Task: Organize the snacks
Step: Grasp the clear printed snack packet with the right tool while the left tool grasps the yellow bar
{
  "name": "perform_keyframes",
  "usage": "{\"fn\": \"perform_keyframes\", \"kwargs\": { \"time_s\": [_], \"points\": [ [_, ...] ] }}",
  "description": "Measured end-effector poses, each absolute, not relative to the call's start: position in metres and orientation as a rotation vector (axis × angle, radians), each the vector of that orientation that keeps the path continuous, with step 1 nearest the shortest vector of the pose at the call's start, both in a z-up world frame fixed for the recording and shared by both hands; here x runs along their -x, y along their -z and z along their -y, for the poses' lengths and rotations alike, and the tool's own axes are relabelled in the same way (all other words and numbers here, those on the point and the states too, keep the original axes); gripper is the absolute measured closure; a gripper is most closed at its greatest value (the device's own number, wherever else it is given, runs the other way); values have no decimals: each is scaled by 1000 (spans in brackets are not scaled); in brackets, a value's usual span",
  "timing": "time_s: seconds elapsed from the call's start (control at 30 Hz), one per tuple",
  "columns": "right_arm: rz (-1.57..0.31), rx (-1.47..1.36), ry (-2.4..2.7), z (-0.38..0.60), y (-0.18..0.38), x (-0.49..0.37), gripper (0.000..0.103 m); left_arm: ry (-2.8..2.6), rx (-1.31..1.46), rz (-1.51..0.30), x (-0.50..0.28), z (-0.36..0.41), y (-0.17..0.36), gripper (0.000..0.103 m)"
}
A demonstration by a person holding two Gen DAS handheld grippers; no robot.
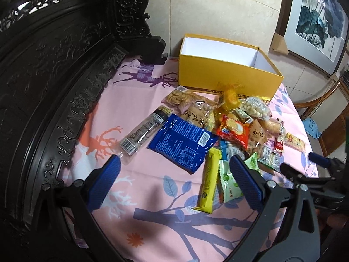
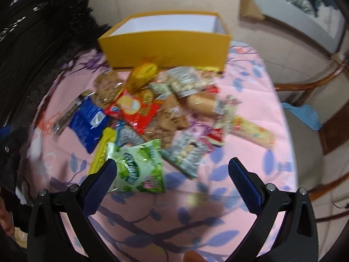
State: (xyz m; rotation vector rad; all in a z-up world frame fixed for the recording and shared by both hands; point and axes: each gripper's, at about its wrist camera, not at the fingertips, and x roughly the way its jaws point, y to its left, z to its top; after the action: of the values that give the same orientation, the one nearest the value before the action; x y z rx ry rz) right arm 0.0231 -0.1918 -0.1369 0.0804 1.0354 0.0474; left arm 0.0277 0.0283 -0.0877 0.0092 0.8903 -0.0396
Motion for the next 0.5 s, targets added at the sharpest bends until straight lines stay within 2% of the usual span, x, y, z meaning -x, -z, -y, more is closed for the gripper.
{"fn": "perform_keyframes", "kwargs": {
  "time_s": [0.17, 0.33, 0.4, 0.5],
  "points": [
    [-1029, -49, -66, 201, 157, -29, 1, 53, -19, -895, -33, -28, 98, 2],
    [-1047, -24, -132, 214, 178, -37, 22, 76, -31, -922, -38, -19, 114, 2],
    [-1057, 15, -168, 211, 186, -41, 27, 79, -34, -930, -39, -16, 120, 2],
    [-1065, 75, -232, 207, 198, -50, 28, 89, -53, -921, -38, -12, 126, 2]
  ]
}}
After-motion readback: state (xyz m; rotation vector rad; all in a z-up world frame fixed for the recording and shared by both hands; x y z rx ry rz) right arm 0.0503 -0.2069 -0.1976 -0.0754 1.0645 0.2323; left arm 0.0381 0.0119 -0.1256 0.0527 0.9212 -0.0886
